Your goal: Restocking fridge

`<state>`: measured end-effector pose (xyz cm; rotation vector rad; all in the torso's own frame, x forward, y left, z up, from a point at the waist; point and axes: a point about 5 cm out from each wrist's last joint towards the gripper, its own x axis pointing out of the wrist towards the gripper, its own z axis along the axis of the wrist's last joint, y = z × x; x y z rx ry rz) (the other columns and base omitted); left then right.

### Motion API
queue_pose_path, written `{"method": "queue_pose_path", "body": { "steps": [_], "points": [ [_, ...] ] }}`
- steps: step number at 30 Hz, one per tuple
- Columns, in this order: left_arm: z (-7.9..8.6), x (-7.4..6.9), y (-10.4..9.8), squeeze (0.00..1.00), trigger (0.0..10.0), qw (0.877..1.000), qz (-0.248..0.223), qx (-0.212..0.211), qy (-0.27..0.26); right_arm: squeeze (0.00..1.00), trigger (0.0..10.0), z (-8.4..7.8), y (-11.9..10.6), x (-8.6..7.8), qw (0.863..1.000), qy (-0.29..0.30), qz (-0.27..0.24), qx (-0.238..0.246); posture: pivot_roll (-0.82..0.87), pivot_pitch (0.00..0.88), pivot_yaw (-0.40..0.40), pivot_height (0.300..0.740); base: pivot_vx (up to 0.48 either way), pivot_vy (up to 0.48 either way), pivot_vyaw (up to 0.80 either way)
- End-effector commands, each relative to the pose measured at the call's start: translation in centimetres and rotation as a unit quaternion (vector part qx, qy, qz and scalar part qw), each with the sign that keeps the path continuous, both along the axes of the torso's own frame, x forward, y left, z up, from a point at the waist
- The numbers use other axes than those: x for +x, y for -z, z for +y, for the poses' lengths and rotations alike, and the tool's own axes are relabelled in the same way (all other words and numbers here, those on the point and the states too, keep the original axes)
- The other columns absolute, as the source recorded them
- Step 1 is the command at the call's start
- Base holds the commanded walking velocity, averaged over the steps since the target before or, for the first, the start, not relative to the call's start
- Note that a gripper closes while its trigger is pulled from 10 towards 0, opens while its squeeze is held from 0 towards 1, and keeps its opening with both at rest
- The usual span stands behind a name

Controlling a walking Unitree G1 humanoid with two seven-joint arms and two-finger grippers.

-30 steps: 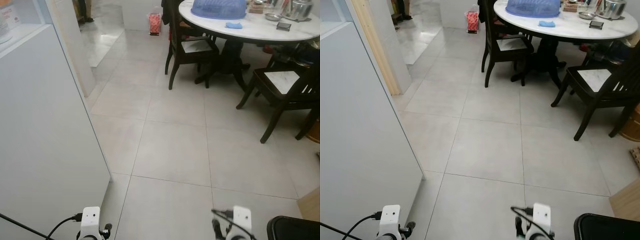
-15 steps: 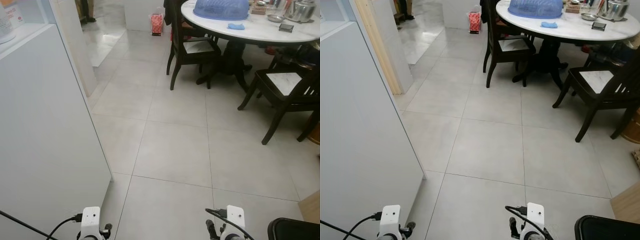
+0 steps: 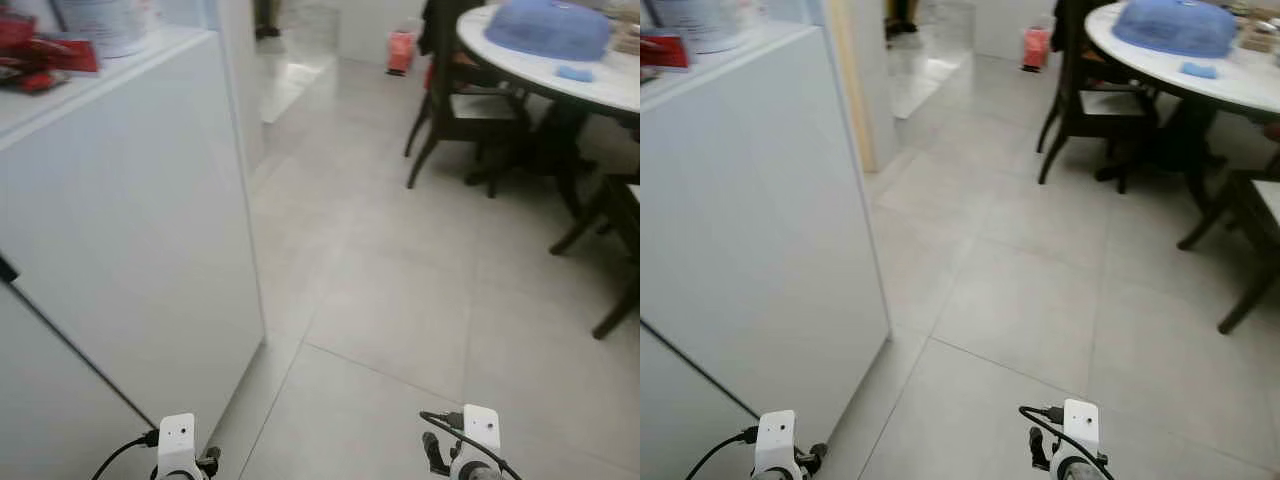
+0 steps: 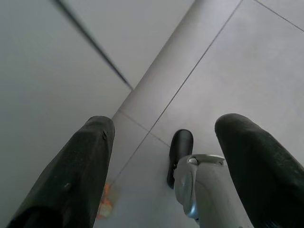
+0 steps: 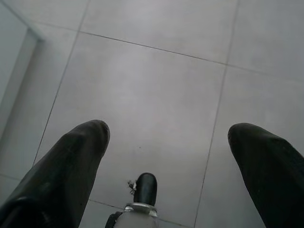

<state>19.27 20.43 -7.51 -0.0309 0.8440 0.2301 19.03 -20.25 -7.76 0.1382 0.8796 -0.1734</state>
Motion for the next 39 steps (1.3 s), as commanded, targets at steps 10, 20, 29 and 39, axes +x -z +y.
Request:
{"method": "queue_pose_path", "body": {
  "steps": [10,20,29,39],
  "points": [
    [-0.12,-0.95,0.57,0.00,10.0,1.000,0.024,-0.008,0.003,0.00,10.0,0.02,0.26,-0.43,1.000,-0.014,0.016,-0.004,0.00,0.000,-0.042,0.740,0.000,0.000,0.80],
    [-0.15,-1.06,0.64,0.00,10.0,1.000,0.026,-0.009,0.005,0.00,10.0,0.08,0.42,-0.69,0.999,-0.021,0.027,-0.006,0.00,0.000,-0.042,0.740,0.000,0.000,0.80],
    [-0.16,-0.84,0.55,0.00,10.0,1.000,0.026,-0.012,0.009,0.00,10.0,0.29,0.36,-0.47,0.999,-0.029,0.028,-0.003,0.00,0.000,-0.042,0.740,0.000,0.000,0.80],
    [-0.24,-0.64,0.48,0.00,10.0,1.000,0.025,-0.015,0.008,0.00,10.0,0.35,0.37,-0.39,0.998,-0.040,0.037,-0.006,0.00,0.000,-0.047,0.740,0.000,0.000,0.80]
  ]
}}
